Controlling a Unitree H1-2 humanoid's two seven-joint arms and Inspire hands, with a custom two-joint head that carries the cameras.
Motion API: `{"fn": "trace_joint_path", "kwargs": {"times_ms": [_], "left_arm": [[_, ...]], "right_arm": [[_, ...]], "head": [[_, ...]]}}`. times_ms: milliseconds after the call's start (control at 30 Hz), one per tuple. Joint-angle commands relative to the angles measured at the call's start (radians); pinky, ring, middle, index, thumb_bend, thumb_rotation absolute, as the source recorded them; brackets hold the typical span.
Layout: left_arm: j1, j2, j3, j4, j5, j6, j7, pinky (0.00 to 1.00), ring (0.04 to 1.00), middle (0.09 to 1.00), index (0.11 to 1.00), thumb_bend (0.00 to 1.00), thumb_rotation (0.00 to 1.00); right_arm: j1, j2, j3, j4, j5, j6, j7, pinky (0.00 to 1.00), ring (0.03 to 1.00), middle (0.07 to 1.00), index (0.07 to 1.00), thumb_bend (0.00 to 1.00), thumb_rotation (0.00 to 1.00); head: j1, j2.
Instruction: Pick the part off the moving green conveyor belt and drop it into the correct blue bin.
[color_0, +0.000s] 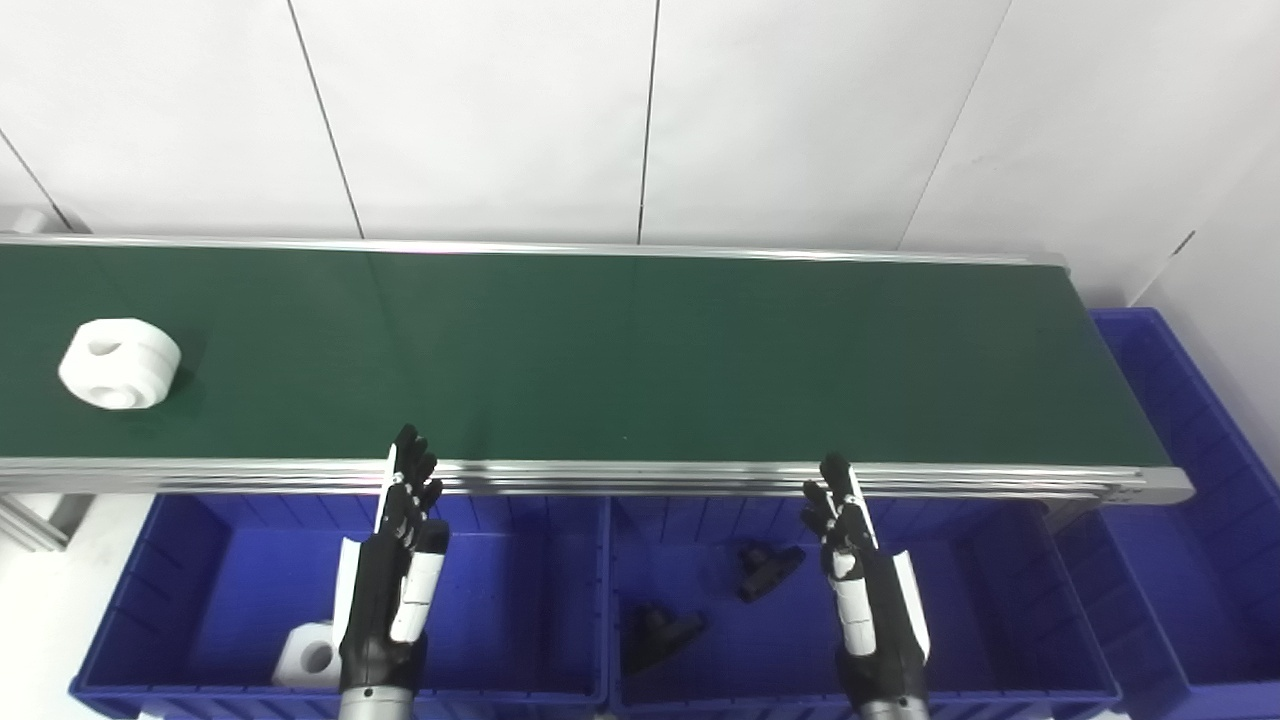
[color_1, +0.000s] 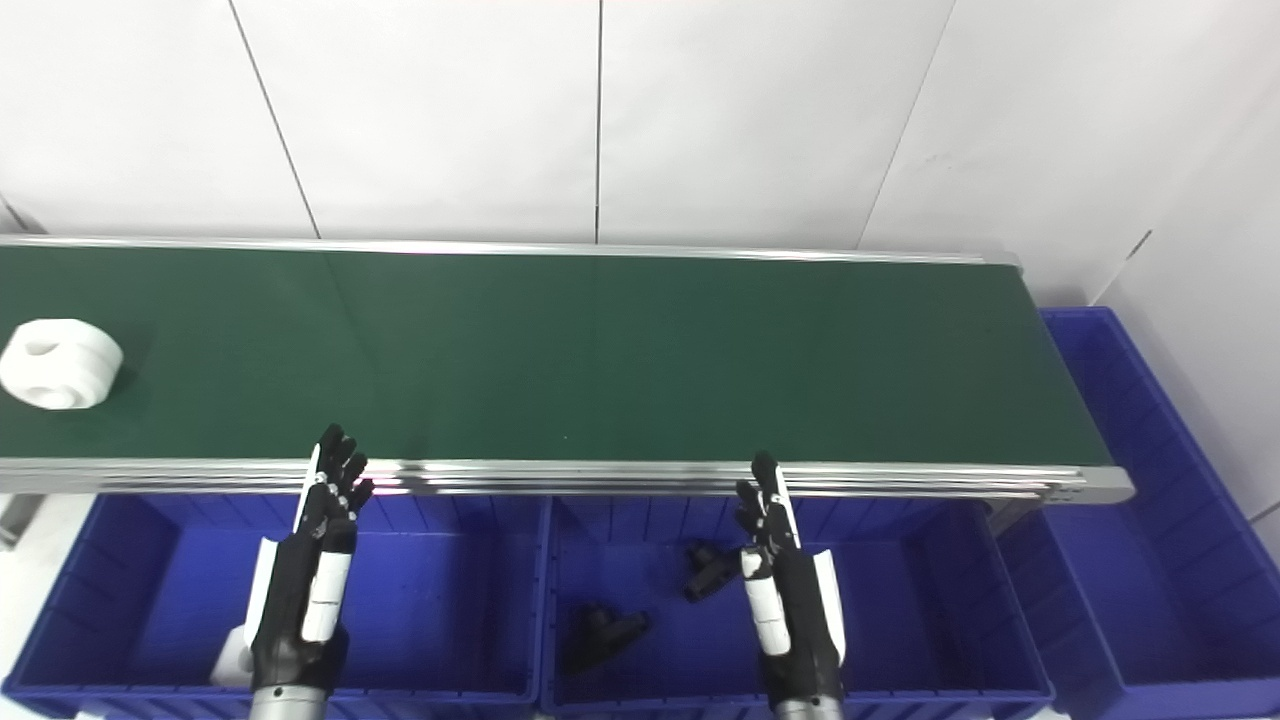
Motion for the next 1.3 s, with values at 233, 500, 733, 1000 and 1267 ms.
{"fn": "trace_joint_path", "kwargs": {"times_ms": [233,500,733,1000,1267], "left_arm": [[0.000,-0.008,-0.006,-0.026,0.008,-0.033,-0.006,0.95,0.970,0.986,0.988,0.59,0.89],[-0.007,-0.017,-0.010,0.020,0.031,-0.072,0.016,0.92,0.953,0.965,0.966,0.59,0.86],[-0.012,-0.027,-0.043,0.068,0.089,-0.074,0.054,0.92,0.940,0.960,0.964,0.66,0.88],[-0.028,-0.030,-0.100,0.106,0.111,-0.076,0.126,0.91,0.926,0.959,0.962,0.66,0.87],[-0.036,-0.025,-0.135,0.128,0.130,-0.076,0.179,0.91,0.936,0.961,0.955,0.61,0.84]], "right_arm": [[-0.003,-0.006,0.004,-0.038,-0.003,-0.029,0.009,0.94,0.960,0.996,1.000,0.85,0.97],[0.001,-0.024,-0.002,-0.012,-0.002,-0.059,0.011,0.94,0.953,0.992,1.000,0.84,0.97],[-0.005,-0.050,-0.025,0.044,0.054,-0.107,0.031,0.93,0.954,0.986,1.000,0.88,0.96],[-0.013,-0.081,-0.044,0.096,0.078,-0.147,0.049,0.94,0.960,0.987,1.000,0.89,0.98],[-0.024,-0.098,-0.050,0.147,0.079,-0.204,0.062,0.96,0.972,1.000,1.000,0.88,1.00]], "head": [[0.016,-0.006],[0.087,-0.062],[0.180,-0.116],[0.251,-0.176],[0.297,-0.213]]}}
